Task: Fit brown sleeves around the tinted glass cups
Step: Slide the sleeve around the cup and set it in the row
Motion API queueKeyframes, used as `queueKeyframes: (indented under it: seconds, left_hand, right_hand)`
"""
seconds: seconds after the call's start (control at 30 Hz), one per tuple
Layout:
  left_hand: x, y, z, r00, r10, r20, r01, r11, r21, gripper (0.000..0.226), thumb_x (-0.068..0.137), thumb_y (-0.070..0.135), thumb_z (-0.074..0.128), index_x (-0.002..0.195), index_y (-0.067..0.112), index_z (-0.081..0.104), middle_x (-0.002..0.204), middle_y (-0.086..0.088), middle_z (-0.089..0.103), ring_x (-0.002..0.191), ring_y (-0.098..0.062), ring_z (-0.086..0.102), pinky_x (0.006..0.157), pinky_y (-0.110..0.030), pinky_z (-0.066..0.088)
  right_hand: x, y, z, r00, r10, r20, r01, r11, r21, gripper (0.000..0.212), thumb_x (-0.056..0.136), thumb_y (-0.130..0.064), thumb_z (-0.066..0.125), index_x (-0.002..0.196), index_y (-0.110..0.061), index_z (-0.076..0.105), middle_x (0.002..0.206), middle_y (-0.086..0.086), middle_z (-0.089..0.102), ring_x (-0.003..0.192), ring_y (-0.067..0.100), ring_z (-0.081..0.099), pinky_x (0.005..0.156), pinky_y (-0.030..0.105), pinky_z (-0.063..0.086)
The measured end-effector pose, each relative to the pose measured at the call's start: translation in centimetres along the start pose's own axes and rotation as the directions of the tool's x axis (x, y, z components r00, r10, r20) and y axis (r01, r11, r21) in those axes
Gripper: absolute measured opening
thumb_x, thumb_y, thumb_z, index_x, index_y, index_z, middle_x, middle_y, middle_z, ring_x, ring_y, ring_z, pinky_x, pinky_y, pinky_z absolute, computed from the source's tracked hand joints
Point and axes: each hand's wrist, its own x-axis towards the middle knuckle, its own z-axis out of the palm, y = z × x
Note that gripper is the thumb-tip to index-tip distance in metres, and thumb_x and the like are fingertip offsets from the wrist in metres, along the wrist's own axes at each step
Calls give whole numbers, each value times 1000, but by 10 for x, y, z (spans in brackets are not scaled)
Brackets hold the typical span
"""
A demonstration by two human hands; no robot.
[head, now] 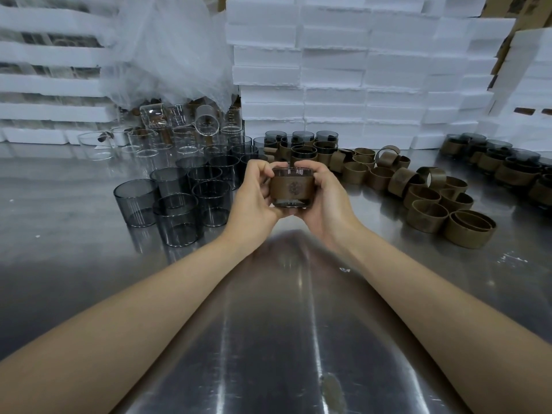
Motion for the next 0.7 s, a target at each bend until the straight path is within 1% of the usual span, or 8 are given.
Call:
queueKeyframes:
  seconds: [0.07, 0.17, 0.3, 0.37, 0.47, 0.57, 0.63, 0.7]
  left_hand:
    - [1, -1, -1, 1000, 7, -20, -7, 1000, 6, 63, 68, -31, 64, 92, 19, 34, 128, -4, 51, 111, -17, 58, 74, -26, 58]
    - [3, -4, -1, 999, 10, -34, -10, 1000, 16, 66, 65, -31, 67, 92, 19, 34, 127, -2, 52, 110, -15, 60, 77, -23, 56]
    - [3, -5, -1, 999, 0, -46, 1, 1000, 12, 66, 65, -30, 67, 92, 20, 34, 128, -1, 51, 112, -11, 59, 81, -23, 55]
    - [3, -6, -1, 999, -2, -52, 3, 1000, 22, 66, 66, -30, 66, 93, 20, 34, 128, -3, 51, 110, -10, 60, 82, -24, 56]
    - [3, -7, -3, 998, -16, -67, 21, 996, 86, 63, 67, -28, 68, 97, 15, 34, 126, -9, 52, 110, -16, 59, 93, -32, 55]
    - [3, -10, -4, 997, -46, -62, 53, 992, 117, 56, 71, -26, 67, 100, 10, 36, 124, -12, 52, 115, -20, 57, 101, -32, 50]
    - [3, -12, -4, 995, -95, -33, 98, 993, 73, 53, 74, -28, 62, 98, 14, 40, 120, -1, 53, 124, -17, 53, 107, -24, 43]
    - [3, -16, -4, 990, -144, -12, 144, 980, 138, 50, 78, -25, 60, 100, 18, 46, 115, 9, 54, 130, -12, 49, 109, -21, 37]
  right_hand:
    - [-1, -2, -3, 997, 79, 27, -80, 994, 67, 33, 101, -23, 31, 107, -16, 62, 116, 17, 63, 100, 34, 61, 70, 36, 50]
    - [2, -6, -10, 982, 181, 58, -187, 971, 149, 50, 104, -39, 20, 114, -15, 62, 128, 18, 60, 111, 36, 56, 78, 39, 45]
    - [4, -4, -13, 974, 209, 91, -221, 962, 159, 50, 104, -40, 22, 129, -11, 55, 137, 21, 54, 123, 39, 52, 81, 42, 46]
    - [3, -3, -12, 971, 211, 110, -225, 965, 136, 47, 104, -38, 29, 133, -10, 52, 137, 20, 53, 129, 39, 49, 84, 43, 46]
    - [1, -4, -11, 975, 166, 148, -164, 986, -23, 36, 96, -29, 54, 128, -13, 56, 130, 17, 57, 117, 33, 55, 86, 42, 49]
    - [1, -3, -13, 993, 86, 78, -66, 971, -230, 40, 88, -15, 68, 125, -15, 55, 124, 15, 58, 104, 25, 63, 93, 49, 52]
    - [2, -5, -18, 1000, -1, -16, -4, 939, -344, 44, 84, -14, 73, 124, -16, 54, 117, 12, 60, 101, 25, 65, 93, 50, 54]
    - [5, -9, -28, 985, -154, -83, 81, 819, -568, 50, 80, -19, 77, 124, -19, 54, 115, 8, 60, 106, 23, 63, 95, 40, 52]
